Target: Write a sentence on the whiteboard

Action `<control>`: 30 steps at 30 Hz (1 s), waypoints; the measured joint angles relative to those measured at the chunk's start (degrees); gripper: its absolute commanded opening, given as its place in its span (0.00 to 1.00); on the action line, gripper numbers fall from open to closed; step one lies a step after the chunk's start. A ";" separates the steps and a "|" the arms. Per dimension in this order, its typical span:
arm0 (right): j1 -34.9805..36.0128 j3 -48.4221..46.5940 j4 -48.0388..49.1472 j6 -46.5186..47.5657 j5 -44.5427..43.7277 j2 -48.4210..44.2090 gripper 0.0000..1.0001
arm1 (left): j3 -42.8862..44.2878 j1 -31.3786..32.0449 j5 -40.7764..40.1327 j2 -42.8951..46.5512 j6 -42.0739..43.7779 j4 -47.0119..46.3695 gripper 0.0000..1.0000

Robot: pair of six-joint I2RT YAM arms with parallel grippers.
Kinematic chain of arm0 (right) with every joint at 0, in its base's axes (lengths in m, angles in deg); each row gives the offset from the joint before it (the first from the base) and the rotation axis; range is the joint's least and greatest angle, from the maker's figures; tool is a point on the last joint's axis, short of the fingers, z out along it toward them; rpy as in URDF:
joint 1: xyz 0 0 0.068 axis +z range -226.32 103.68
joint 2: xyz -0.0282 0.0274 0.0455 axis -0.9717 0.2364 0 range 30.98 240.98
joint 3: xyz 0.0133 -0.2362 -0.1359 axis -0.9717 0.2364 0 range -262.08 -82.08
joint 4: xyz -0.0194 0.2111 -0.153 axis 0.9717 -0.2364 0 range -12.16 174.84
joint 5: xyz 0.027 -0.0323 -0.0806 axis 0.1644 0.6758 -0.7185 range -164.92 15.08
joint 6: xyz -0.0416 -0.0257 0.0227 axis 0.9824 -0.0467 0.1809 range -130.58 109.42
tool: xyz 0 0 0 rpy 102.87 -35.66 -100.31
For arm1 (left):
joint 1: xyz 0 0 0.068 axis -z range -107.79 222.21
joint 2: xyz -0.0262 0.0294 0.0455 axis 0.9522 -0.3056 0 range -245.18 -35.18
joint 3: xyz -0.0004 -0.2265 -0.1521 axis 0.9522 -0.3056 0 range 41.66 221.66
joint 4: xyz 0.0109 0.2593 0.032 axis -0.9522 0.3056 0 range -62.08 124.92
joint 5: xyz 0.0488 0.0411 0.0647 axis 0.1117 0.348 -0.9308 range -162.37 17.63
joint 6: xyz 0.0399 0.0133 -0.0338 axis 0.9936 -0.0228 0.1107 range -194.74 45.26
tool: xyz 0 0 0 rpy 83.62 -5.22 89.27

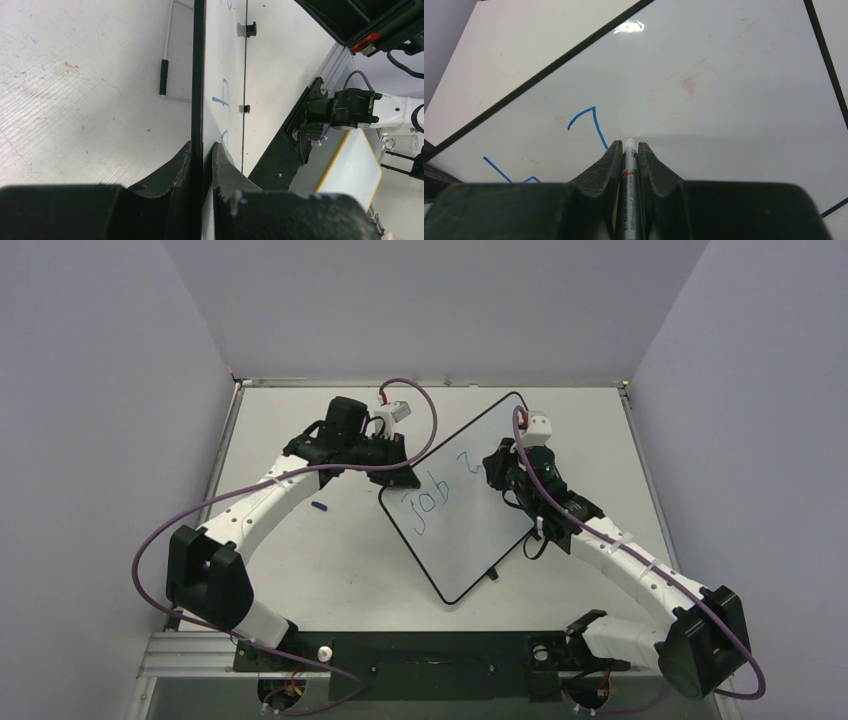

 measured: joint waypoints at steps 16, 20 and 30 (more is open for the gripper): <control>-0.04 -7.82 3.10 -0.98 3.96 1.57 0.00 | -0.24 0.22 0.04 0.52 0.22 -0.24 0.00; -0.04 -7.82 3.67 -1.84 5.05 2.21 0.00 | -0.24 0.22 0.04 0.55 0.22 -0.24 0.00; -0.04 -7.82 5.03 -3.54 7.61 5.20 0.00 | -0.37 0.22 0.04 0.59 0.22 -0.35 0.00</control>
